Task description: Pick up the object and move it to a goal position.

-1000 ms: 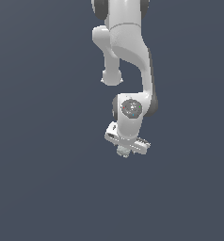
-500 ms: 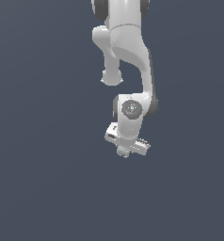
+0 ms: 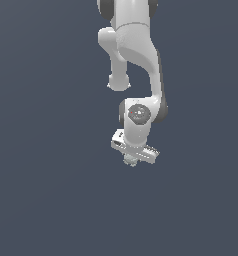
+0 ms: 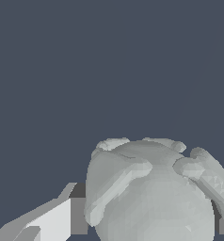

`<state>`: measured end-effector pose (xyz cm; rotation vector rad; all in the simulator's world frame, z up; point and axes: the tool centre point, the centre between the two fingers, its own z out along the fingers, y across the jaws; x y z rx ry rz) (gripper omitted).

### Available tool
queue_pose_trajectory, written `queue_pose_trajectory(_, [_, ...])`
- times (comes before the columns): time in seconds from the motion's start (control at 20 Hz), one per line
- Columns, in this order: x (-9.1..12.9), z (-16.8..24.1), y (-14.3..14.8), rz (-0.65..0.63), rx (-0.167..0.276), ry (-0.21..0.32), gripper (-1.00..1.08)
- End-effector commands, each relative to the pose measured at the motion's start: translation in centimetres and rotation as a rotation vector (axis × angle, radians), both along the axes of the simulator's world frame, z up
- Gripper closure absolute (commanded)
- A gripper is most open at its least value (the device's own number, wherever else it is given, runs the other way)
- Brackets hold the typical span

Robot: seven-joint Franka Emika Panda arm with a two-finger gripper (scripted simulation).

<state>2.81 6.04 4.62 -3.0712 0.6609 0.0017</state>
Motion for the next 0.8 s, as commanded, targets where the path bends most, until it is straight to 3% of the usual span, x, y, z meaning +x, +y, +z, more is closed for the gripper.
queue_pose_trajectory(0.0, [-0.2, 0.7, -0.3, 0.000, 0.000, -0.001, 1.08])
queue_pose_trajectory(0.35, [-1.3, 4.4, -2.0, -0.001, 0.001, -0.001, 1.08])
queue_pose_trajectory(0.75, [-3.5, 11.5, -5.4, -0.001, 0.002, -0.001, 1.08])
